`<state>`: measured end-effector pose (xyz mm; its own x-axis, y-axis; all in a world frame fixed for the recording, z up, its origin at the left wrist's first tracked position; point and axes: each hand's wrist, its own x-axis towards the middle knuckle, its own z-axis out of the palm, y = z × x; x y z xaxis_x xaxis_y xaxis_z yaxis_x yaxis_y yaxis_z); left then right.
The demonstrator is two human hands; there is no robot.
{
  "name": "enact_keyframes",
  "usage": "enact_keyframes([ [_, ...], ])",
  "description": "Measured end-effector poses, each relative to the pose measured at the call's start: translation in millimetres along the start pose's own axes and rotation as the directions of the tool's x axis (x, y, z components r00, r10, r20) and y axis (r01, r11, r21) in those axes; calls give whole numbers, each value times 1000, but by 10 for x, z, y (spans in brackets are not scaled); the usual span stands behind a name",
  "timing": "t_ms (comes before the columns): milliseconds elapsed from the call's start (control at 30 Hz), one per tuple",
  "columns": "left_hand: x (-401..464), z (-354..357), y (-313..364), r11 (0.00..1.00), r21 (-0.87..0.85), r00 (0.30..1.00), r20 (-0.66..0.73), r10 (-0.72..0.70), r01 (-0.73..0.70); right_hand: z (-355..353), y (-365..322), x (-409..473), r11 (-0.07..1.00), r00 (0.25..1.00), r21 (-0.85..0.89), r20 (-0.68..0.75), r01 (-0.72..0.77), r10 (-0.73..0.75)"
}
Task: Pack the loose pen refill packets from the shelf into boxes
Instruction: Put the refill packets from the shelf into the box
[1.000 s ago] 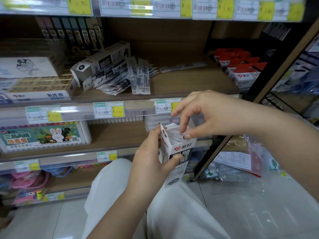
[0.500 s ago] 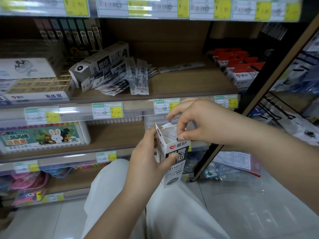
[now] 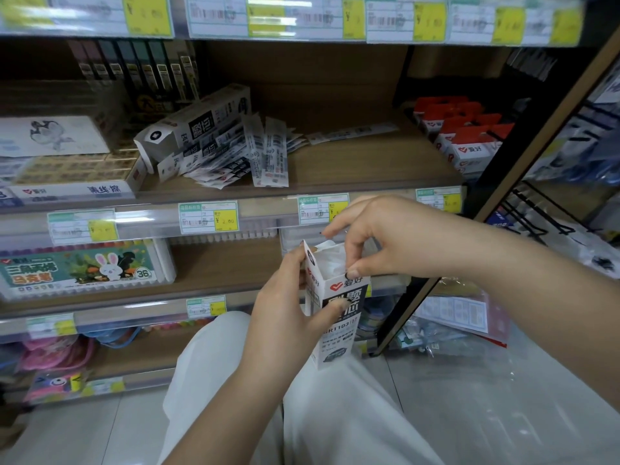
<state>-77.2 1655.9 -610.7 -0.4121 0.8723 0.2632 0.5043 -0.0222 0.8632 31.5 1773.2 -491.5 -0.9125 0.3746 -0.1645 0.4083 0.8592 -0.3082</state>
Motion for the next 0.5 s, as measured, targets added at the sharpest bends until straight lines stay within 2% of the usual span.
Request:
enact_keyframes([
  [67,39,-27,-6,1000,-10,1000,1,-11,11,-51,17,19,1000,1000,27,9,-9,8],
  [133,104,-50,-19,999,-28,1000,-5,-29,28,-138,73,52,990,999,138,-29,-23,27],
  [200,168,-78,-30,998,-37,999,-18,-43,42,-236,207,118,958,985,287,-161,-19,68],
  [267,210,-101,-42,999,-29,999,-25,-43,43,-296,418,231,930,932,364,-318,-48,173],
  [333,232,-106,-47,998,-32,999,-21,-48,48,-299,680,409,928,871,347,-406,-132,276],
  [500,246,-68,-3,995,-84,999,21,-47,48,-271,1277,959,895,786,292,-434,-339,439],
])
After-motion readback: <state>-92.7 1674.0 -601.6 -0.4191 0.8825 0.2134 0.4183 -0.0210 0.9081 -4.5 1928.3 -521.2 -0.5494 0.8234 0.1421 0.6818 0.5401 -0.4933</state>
